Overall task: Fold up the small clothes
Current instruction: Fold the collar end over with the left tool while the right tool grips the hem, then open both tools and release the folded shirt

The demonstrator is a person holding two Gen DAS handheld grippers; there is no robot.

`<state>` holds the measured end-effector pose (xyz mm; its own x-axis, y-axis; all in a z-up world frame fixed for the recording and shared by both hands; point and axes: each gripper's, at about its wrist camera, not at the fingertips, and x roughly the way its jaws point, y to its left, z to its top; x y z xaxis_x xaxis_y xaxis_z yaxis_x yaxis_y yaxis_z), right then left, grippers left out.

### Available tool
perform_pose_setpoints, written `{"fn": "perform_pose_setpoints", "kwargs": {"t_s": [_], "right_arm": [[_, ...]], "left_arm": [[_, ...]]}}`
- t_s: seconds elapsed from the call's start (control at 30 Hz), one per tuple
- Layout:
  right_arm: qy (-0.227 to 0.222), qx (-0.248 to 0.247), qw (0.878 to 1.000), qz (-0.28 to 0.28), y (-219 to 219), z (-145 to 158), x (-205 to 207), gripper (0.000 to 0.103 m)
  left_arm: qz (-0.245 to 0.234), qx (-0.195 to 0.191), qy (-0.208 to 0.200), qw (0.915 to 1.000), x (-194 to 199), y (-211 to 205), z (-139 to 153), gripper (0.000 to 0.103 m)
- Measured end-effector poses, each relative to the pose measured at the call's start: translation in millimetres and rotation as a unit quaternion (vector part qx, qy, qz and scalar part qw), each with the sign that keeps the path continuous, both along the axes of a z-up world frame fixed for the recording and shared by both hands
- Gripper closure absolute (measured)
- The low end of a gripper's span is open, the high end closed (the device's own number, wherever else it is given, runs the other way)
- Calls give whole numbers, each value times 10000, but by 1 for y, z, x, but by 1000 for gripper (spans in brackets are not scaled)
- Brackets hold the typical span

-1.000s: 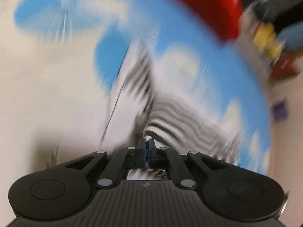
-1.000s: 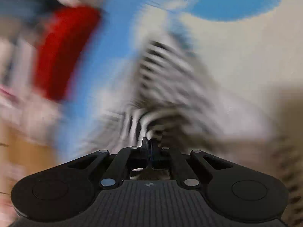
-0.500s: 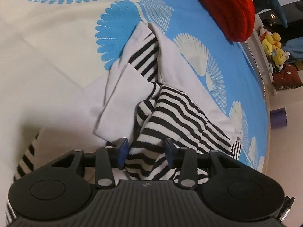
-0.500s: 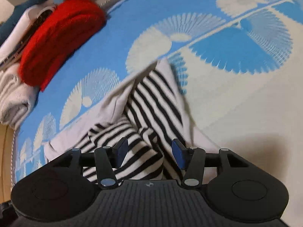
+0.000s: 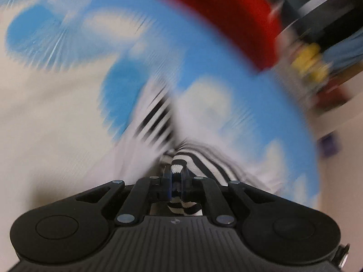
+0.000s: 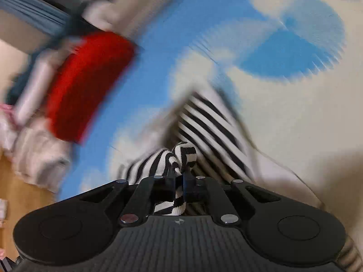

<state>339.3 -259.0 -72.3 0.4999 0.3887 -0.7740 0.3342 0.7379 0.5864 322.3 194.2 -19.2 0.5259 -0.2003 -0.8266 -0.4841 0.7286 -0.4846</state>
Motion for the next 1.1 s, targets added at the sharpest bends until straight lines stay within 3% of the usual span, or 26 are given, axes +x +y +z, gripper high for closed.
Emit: {"fn": "perform_pose_setpoints", "kwargs": {"t_s": [0.07,0.13,0.27,0.33,0.4,0.53,0.6,0.67,0.73,0.8,0.9,1.0,1.1], "right_arm": [[611,-266,9978,53,1,-21,0,82],[413,-452,9981,41,4,-10,-1,80],[-939,-1631,9819,226,24,43,-10,63],[-1444,-1618,9753,417,32,55,-15,62],[-1647,-1187,9751,892,45,55,-17,62],[-1146,20,9735,1980,79,26,-15,59],[-754,373,9569,2781,101,10,-16,55],[-310,251,9288,3684,120,-3,-24,54],[-204,-386,9037,4260,127,-8,-37,54],[-175,-754,8959,4376,124,-9,-40,55],[-387,-827,9106,4031,103,7,-26,55],[-966,-489,9444,3104,72,28,-5,54],[-965,-676,9643,2370,52,26,9,54]], "left_arm": [[162,6,449,9989,-3,0,-16,87],[168,177,242,9994,-5,-2,-5,85],[-61,811,-681,9944,-8,-19,37,79],[-306,753,-1003,9916,-8,-32,45,79],[-578,495,-1057,9915,-6,-44,40,79],[-894,16,-650,9939,1,-60,14,79],[-1044,83,-124,9944,2,-64,0,73],[-1238,350,539,9902,2,-64,-15,73],[-1257,402,871,9874,-8,-56,-25,74],[-1364,451,1088,9836,-14,-52,-26,75],[-1462,552,996,9827,-21,-52,-11,75],[-1295,432,496,9894,-25,-43,7,69],[-1189,545,413,9905,-22,-40,7,68]]}}
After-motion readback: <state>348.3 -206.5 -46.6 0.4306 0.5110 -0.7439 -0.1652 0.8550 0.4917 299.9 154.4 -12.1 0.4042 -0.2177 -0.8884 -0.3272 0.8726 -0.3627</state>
